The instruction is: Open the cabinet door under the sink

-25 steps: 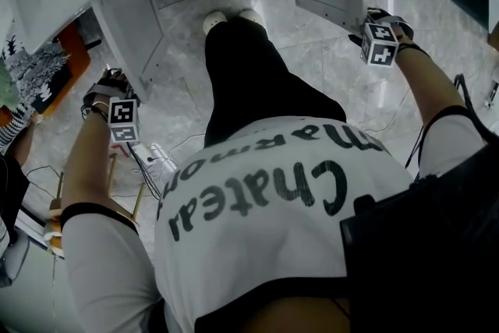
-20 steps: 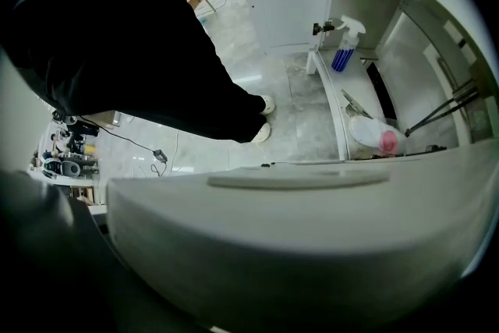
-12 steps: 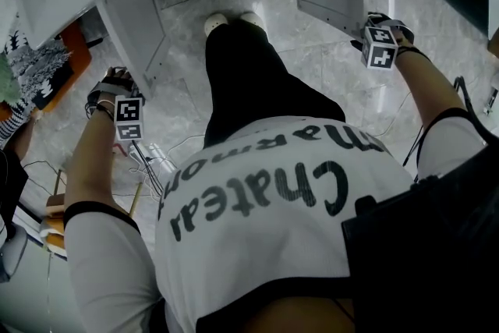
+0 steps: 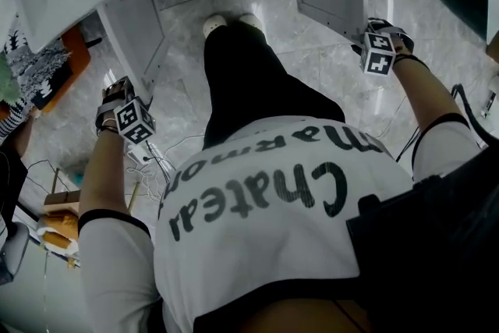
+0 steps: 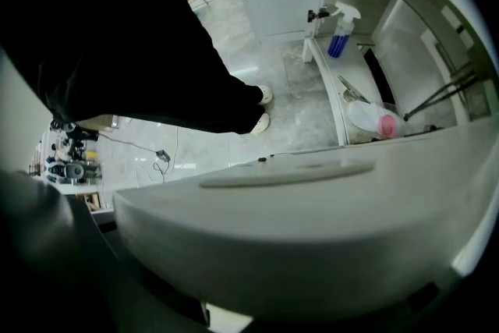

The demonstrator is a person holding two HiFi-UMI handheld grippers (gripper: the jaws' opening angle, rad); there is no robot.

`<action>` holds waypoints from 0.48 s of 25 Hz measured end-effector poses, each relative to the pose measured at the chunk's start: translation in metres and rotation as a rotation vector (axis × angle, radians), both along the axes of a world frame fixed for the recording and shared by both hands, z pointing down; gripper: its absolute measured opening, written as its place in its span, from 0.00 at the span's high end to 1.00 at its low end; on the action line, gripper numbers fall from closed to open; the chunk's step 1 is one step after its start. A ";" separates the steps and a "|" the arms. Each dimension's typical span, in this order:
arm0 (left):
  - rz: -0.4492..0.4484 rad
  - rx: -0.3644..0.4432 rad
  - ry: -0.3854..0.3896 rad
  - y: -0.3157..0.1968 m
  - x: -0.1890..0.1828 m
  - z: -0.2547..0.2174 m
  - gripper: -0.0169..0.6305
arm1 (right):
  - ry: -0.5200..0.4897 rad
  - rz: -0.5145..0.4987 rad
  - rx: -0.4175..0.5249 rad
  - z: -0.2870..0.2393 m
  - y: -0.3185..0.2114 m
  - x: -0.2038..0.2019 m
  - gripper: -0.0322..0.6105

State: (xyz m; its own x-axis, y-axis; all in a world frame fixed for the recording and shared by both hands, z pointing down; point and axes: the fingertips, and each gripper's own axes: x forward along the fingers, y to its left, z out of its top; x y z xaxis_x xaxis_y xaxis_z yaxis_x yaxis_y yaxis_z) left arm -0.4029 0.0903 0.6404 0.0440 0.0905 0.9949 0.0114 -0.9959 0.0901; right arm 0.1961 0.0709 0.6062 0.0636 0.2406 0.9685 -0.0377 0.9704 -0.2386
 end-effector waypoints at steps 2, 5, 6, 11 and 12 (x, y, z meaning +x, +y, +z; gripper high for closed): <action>-0.065 0.034 -0.007 -0.004 -0.003 -0.002 0.57 | 0.013 0.062 0.017 0.000 0.000 0.005 0.61; -0.148 0.098 0.015 -0.019 0.003 -0.007 0.57 | 0.036 0.123 0.042 0.001 -0.005 0.011 0.61; -0.164 0.110 0.020 -0.024 0.005 -0.008 0.55 | 0.041 0.144 0.050 0.001 -0.007 0.011 0.61; -0.210 0.102 0.020 -0.033 0.009 -0.017 0.49 | 0.064 0.171 0.077 -0.008 -0.015 0.013 0.59; -0.220 0.105 0.015 -0.035 0.007 -0.020 0.49 | 0.070 0.170 0.085 -0.009 -0.016 0.013 0.59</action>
